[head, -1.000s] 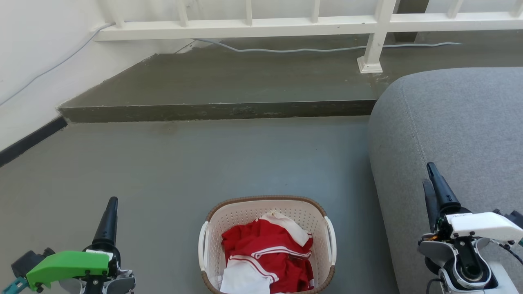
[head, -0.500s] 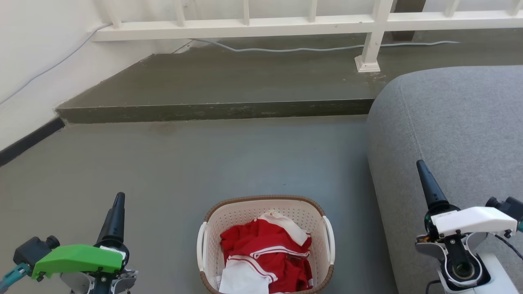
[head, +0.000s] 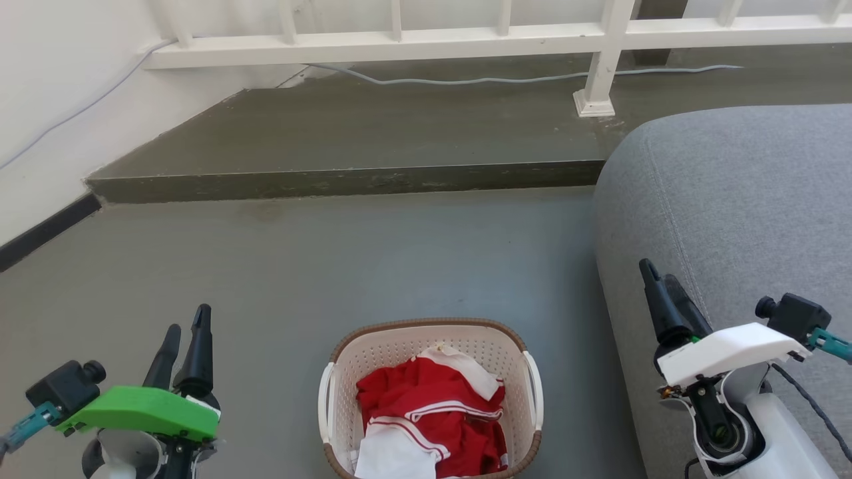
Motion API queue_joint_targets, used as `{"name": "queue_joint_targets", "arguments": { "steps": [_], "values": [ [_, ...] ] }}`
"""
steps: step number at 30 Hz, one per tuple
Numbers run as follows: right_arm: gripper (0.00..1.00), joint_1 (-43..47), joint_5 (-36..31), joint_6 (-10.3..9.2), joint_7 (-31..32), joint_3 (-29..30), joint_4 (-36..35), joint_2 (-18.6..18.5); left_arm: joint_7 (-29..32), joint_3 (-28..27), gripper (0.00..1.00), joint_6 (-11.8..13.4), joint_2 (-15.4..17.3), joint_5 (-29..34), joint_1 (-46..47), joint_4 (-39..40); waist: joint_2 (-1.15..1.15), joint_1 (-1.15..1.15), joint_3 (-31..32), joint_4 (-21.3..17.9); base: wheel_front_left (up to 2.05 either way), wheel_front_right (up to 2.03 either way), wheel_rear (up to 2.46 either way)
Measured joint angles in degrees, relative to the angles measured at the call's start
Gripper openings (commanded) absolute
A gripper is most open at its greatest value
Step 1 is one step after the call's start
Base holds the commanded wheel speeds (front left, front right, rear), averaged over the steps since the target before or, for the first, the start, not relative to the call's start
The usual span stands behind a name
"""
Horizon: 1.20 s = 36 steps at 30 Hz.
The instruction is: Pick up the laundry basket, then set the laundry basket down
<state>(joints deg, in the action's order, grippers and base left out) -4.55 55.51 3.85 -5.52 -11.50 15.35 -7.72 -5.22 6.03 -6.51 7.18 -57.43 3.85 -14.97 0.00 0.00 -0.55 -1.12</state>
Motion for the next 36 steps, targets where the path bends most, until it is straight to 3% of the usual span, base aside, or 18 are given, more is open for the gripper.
{"name": "queue_joint_targets", "arguments": {
  "steps": [14,36],
  "values": [
    [1.0,-1.13,-11.58,-3.9,-2.58,-2.64,0.14,-0.15,-2.98,2.02,1.0,1.55,0.87,13.44,0.13,0.67,0.0,0.0,-0.16,-0.31,0.0,0.0,0.0],
    [1.0,-3.17,-29.24,-7.15,-7.15,-6.59,0.16,-0.15,-7.5,3.2,1.0,1.52,-0.32,30.66,1.22,1.08,0.0,0.0,-0.55,-0.73,0.0,0.0,0.0]
  ]
}}
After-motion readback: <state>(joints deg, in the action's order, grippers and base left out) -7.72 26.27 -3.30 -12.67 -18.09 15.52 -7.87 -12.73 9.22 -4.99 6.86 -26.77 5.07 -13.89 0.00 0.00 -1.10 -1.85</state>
